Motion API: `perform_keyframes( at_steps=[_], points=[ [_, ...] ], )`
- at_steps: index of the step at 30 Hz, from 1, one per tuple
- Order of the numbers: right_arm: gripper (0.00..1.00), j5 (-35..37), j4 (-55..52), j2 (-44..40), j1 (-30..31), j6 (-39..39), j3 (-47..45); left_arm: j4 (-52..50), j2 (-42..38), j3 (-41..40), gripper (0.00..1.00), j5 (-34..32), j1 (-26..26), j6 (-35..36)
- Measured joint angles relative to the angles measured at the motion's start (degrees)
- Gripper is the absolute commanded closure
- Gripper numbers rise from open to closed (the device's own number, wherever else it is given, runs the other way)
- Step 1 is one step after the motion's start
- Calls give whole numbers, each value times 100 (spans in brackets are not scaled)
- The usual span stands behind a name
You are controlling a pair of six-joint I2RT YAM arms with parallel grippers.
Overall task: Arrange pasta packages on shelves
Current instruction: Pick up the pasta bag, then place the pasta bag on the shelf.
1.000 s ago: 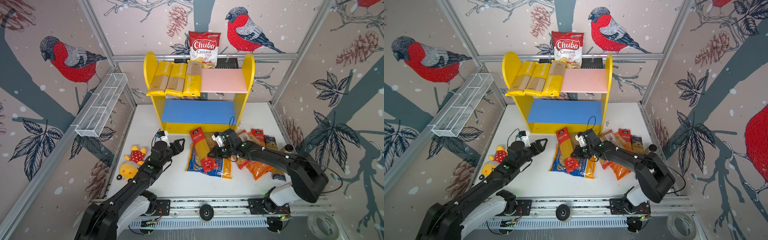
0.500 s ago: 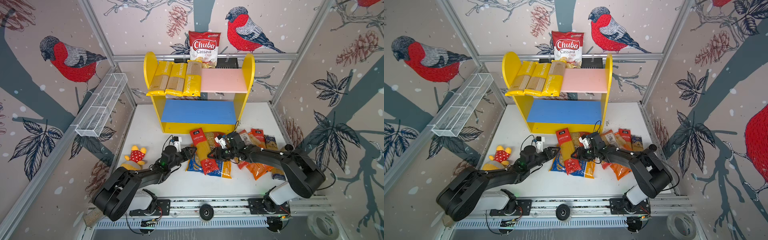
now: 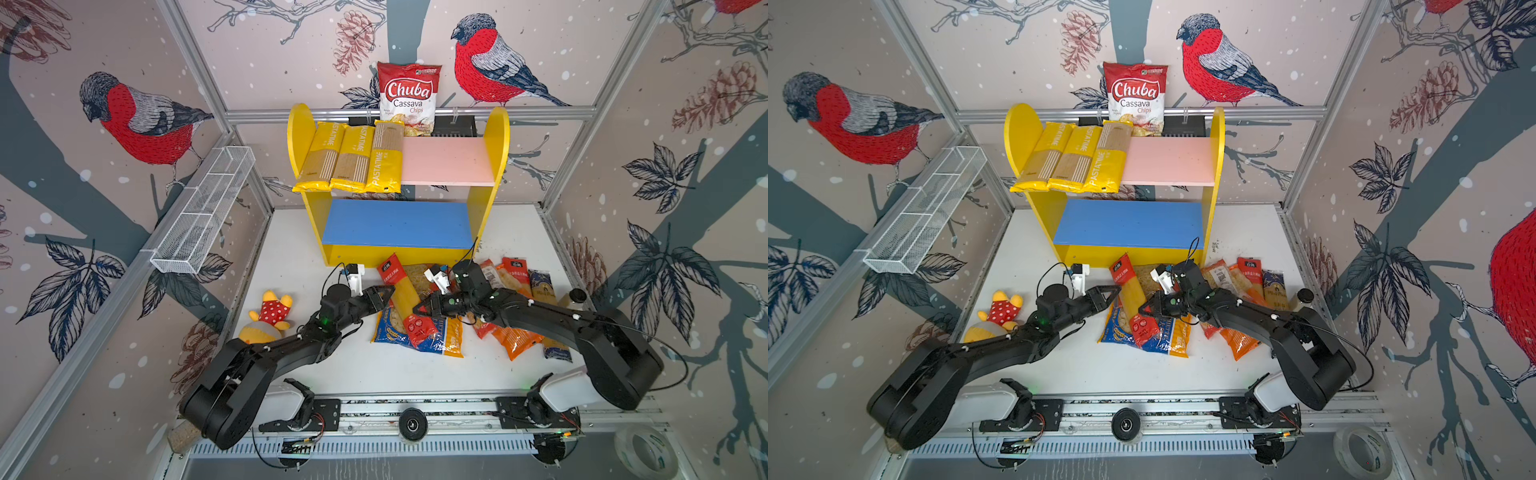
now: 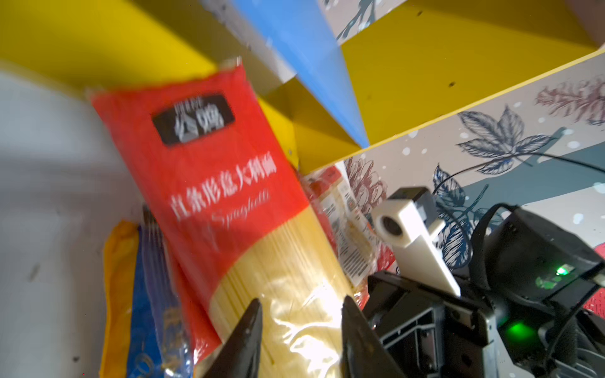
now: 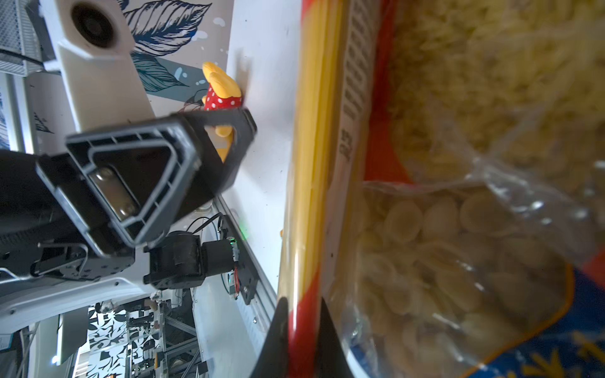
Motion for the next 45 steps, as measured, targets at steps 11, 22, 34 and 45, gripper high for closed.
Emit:
perform_keyframes(
  at_steps=[11,22,34,45],
  points=[
    [100,149,-791,-1222,-48,-284,328,-640,-1381,238,34,39,317,122],
    [100,-511,-909,-2590,-468,-986,789,-684,-2391,920,31,190,144,785],
    [100,-1517,-61,-2702,-1698,-26,1381,-811,-2400,1453,29,199,-245,1609],
    [100,-1106,1375,-1484,-1832,1287,2763,-743,-1856,1843,28,177,-361,1840]
  ],
)
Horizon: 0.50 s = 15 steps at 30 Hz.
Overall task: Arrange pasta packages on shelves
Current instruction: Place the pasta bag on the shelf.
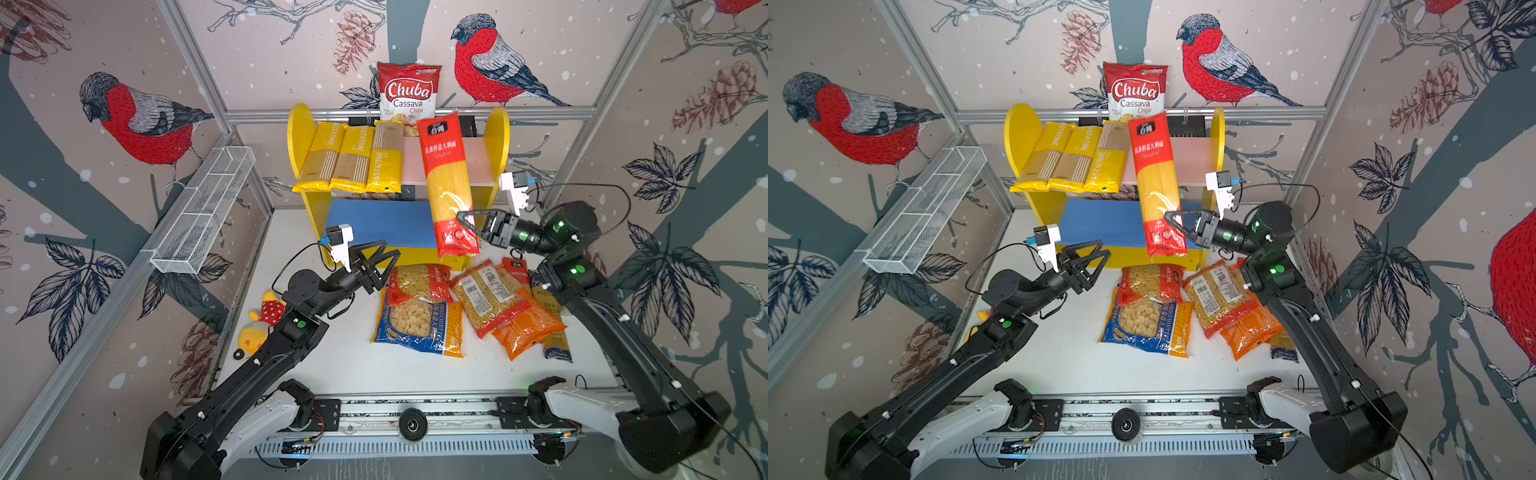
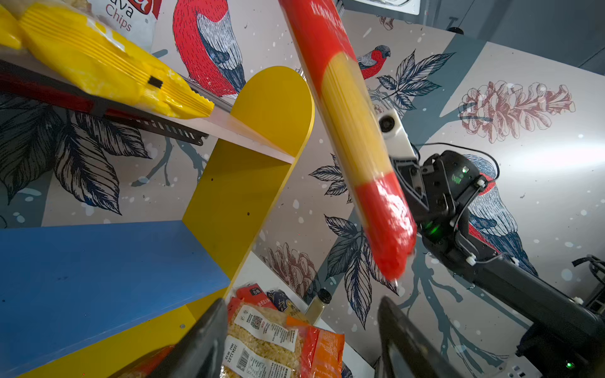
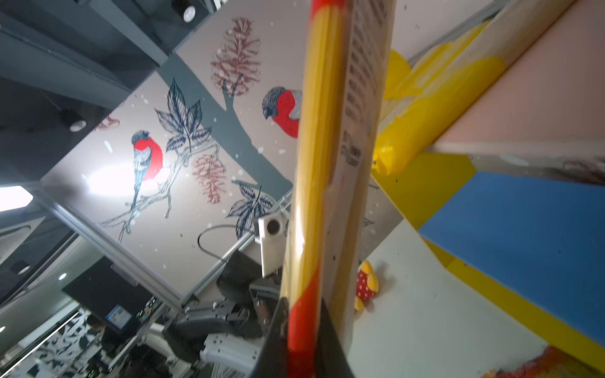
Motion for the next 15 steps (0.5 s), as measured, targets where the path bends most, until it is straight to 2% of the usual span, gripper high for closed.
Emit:
perform_keyframes(
  at_steps=[7,12,15],
  points=[
    [100,992,-162,1445,138,826,1445,63,90,-57,29,-146,-39,26],
    [99,1423,-470,2020,393,1106,2013,127,94,-149,29,-256,-87,26],
    [95,1685,-557,2337,507,1207,2328,127,96,-199,29,-282,-105,26]
  ],
)
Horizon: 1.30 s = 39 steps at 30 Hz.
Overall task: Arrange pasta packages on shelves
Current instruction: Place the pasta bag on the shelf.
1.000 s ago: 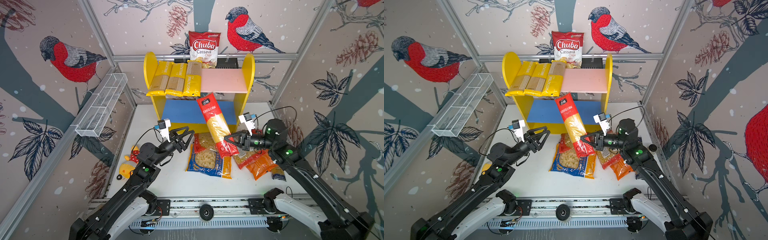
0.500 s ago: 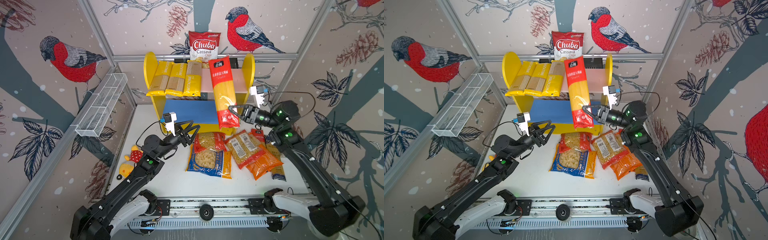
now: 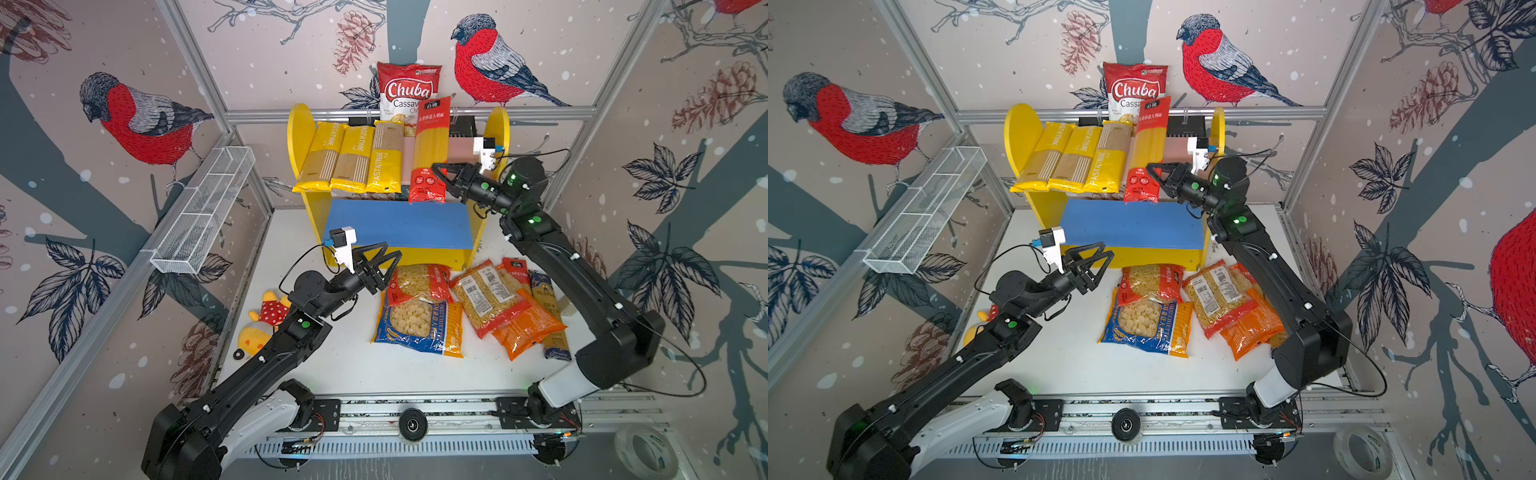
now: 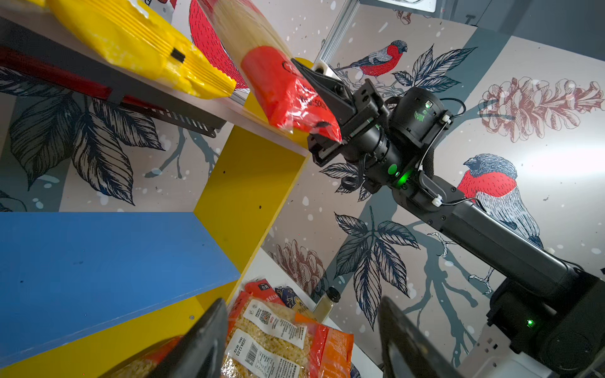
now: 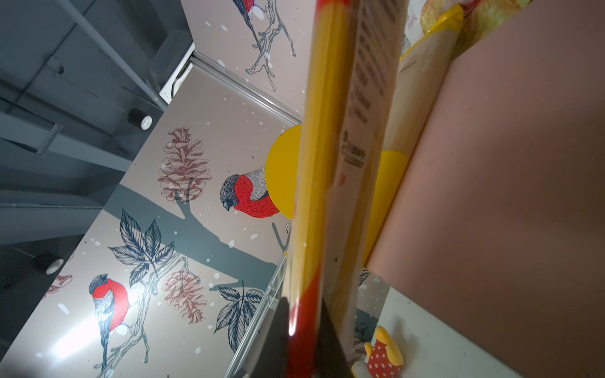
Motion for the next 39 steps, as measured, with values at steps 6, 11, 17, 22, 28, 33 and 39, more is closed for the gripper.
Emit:
perform_keyframes(
  at_steps=[6,11,17,22,28,33,39],
  points=[
    [72,496,-398,505,61,81,476,2,4,-55,29,-114,-37,0],
    [45,595,-511,511,72,-33,501,0,-24,-103,29,-149,-48,9],
    [30,660,-452,-63,31,-214,-216,9,57,-125,29,-164,-55,59],
    [28,710,-367,-323,166,-238,-599,48,203,-142,29,-160,-85,59],
    [35,822,-737,2,315,-247,-450,162,256,-146,29,-146,-136,50],
    [61,822,-839,245,398,-251,-122,168,188,-190,29,-173,-157,52],
    [80,201,-726,291,256,-199,-68,166,179,-221,29,-245,-160,57]
  ],
)
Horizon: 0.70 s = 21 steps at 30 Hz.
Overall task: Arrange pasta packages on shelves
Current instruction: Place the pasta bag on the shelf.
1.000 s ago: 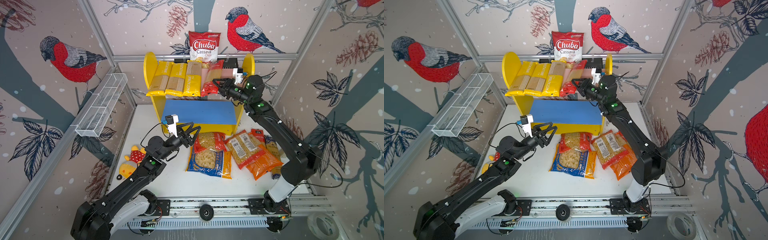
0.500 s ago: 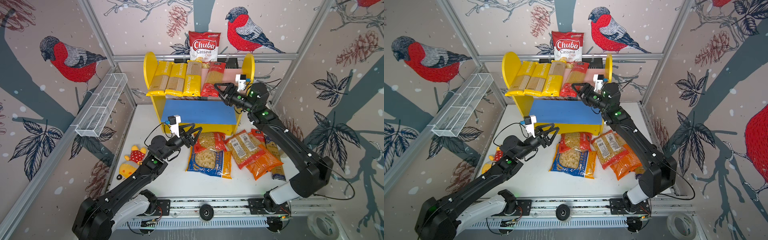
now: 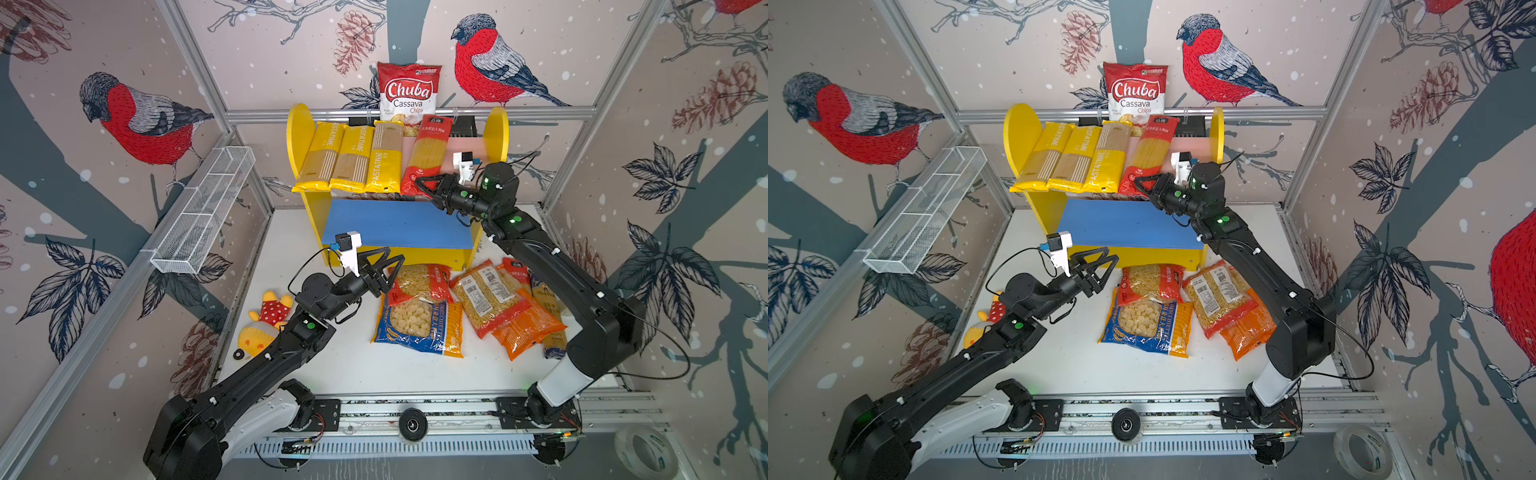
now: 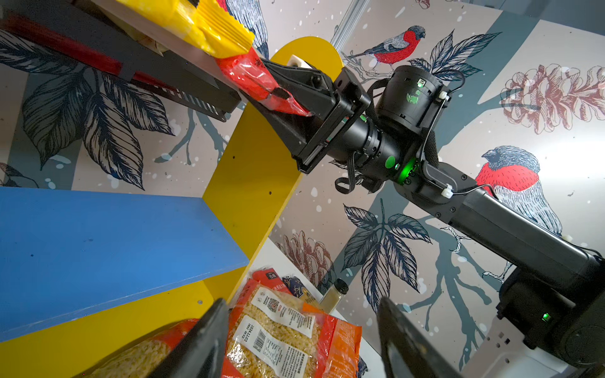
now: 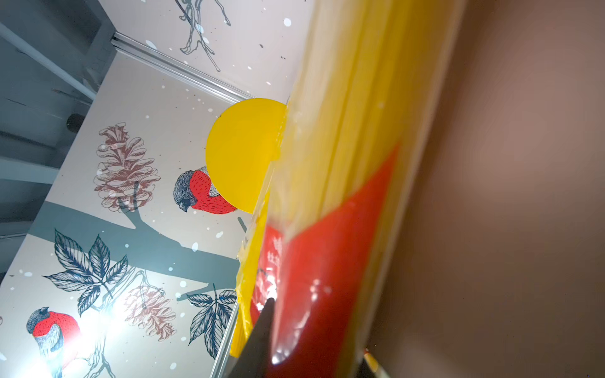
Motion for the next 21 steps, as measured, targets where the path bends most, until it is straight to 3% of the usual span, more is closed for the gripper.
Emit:
perform_keyframes(
  at_steps=[7,17,21],
  points=[
    [87,-693,-439,199,-232,-192,470,9,76,0,29,-4,-4,2],
    [81,-1305,-813,656,-87,-343,1075,9,68,0,30,-7,-15,7],
    [55,-1362,-756,671,-120,-332,1038,9,35,0,30,-11,-17,7]
  ],
)
